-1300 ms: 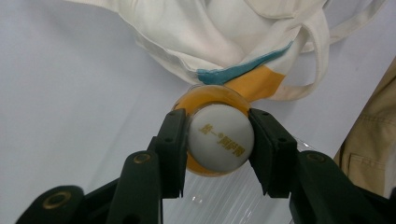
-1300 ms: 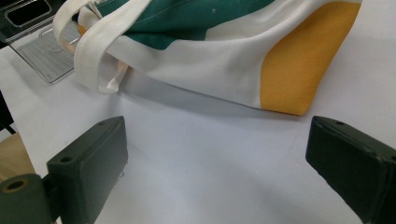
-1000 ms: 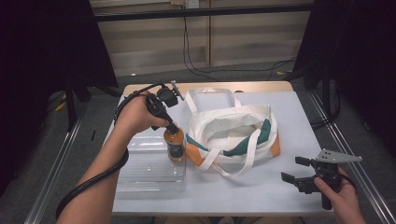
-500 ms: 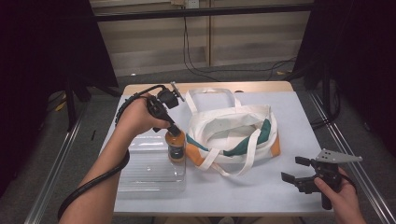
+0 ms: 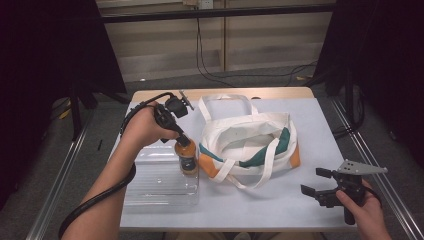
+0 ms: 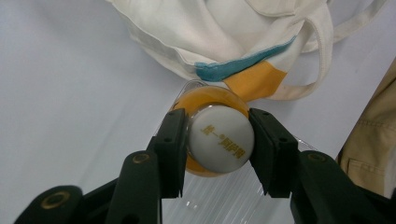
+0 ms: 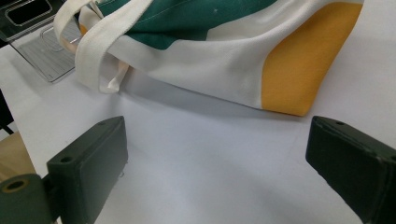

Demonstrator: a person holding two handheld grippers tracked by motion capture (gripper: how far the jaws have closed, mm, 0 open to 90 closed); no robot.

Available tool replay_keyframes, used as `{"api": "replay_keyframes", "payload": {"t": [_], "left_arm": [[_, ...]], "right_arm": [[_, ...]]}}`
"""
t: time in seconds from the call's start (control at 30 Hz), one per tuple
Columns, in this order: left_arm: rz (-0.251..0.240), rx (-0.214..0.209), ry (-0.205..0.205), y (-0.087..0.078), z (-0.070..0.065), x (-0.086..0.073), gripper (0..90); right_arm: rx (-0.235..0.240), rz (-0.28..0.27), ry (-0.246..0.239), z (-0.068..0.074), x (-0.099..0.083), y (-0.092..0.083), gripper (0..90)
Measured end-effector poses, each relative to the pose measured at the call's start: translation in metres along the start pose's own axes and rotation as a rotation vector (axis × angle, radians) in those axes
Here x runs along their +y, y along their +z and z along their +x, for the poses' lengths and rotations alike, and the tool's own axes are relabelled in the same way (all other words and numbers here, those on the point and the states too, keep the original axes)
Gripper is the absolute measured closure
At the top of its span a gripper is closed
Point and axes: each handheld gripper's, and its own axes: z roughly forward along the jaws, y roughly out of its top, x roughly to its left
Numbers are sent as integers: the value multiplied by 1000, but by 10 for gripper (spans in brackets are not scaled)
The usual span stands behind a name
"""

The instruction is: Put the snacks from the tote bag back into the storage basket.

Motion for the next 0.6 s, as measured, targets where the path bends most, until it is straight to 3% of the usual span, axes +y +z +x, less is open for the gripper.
{"api": "replay_keyframes", "payload": {"t": [0.1,0.17,0.3,0.47,0.6], "left_arm": [[-14,5,-20,0,-1,-1,586],[-22,9,-6,1,0,-2,585],[-17,2,-11,0,1,-3,585],[-47,7,-33,1,1,-5,579],[-61,16,-39,1,0,-6,510]], "right_arm": [[0,2,-1,0,0,0,55],[0,1,-1,0,0,0,55],[0,1,1,0,0,0,55],[2,1,2,0,0,-1,55],[0,1,1,0,0,-1,55]]}}
